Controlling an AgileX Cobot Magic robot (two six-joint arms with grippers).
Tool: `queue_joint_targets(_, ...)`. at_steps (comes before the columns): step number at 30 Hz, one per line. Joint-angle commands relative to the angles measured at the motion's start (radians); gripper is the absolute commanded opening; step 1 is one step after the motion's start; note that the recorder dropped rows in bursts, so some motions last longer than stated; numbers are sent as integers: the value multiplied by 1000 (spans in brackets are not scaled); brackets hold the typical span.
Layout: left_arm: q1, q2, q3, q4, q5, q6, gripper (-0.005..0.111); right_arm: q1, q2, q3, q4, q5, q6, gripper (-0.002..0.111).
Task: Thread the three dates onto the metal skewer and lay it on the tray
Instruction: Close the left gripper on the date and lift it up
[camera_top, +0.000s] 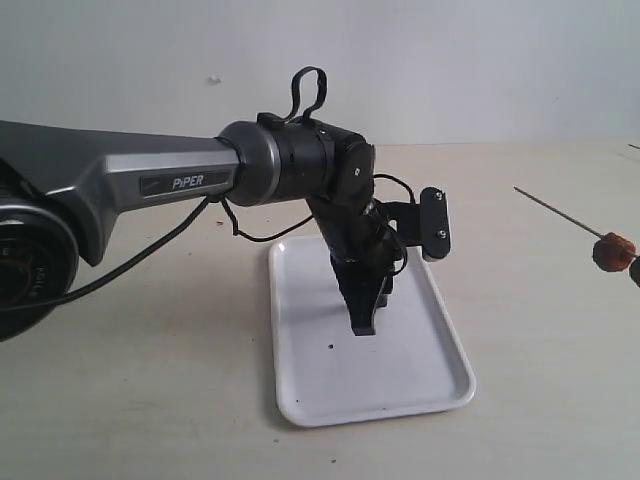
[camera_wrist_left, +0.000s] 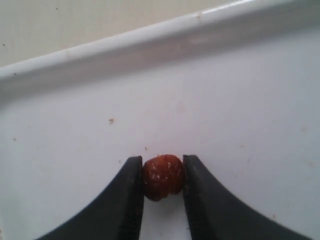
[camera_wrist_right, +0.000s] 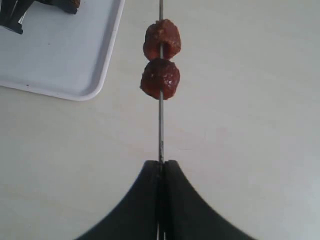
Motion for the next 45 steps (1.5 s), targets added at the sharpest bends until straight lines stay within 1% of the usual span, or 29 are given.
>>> queue_joint_targets(1, -2, -13, -1, 0, -50, -3, 27, -3, -8, -5, -1, 0, -7, 0)
queue_joint_targets(6, -3, -74, -1, 0, -116, -3, 27, -3, -8, -5, 11, 66, -29, 0)
queue_joint_targets(9, -3, -119, -1, 28, -141, -3, 27, -3, -8, -5, 33, 90, -51, 0)
queue_joint_targets(13, -1, -178, -1, 30, -142, 10, 27, -3, -8, -5, 131, 108, -116, 0)
queue_joint_targets(14, -1, -192, -1, 30, -136, 40, 27, -3, -8, -5, 171, 108, -141, 0)
queue_joint_targets(16, -1, -214, -1, 28, -99, 155, 27, -3, -8, -5, 229, 108, -169, 0)
queue_joint_targets(19, -1, -233, -1, 3, 5, 327, 27, -3, -8, -5, 252, 106, -186, 0)
queue_joint_targets(21, 7, -238, -1, -54, 98, 409, 27, -3, -8, -5, 250, 106, -188, 0)
queue_joint_targets(22, 13, -238, -1, -112, 149, 455, 27, -3, -8, -5, 250, 104, -193, 0)
queue_joint_targets(23, 34, -240, -1, -233, 236, 525, 27, -3, -8, -5, 250, 104, -201, 0)
queue_joint_targets(24, 49, -240, -1, -305, 283, 557, 27, -3, -8, -5, 253, 104, -201, 0)
queue_joint_targets(25, 73, -240, -1, -419, 348, 601, 27, -3, -8, -5, 255, 104, -204, 0)
queue_joint_targets(27, 121, -240, -1, -563, 416, 652, 27, -3, -8, -5, 279, 102, -217, 0)
queue_joint_targets(28, 132, -240, -1, -592, 416, 658, 27, -3, -8, -5, 291, 102, -226, 0)
queue_joint_targets(29, 159, -240, -1, -662, 416, 683, 27, -3, -8, -5, 315, 97, -235, 0)
queue_joint_targets(30, 174, -240, -1, -701, 416, 696, 27, -3, -8, -5, 324, 92, -238, 0)
queue_joint_targets(32, 191, -240, -1, -704, 416, 696, 27, -3, -8, -5, 324, 87, -253, 0)
queue_joint_targets(36, 194, -240, -1, -572, 416, 700, 27, -3, -8, -5, 324, 46, -253, 0)
queue_joint_targets(37, 194, -240, -1, -558, 416, 705, 27, -3, -8, -5, 324, 41, -253, 0)
queue_joint_targets(45, 185, -240, -1, -560, 416, 755, 27, -3, -5, -5, 338, -13, -260, 0)
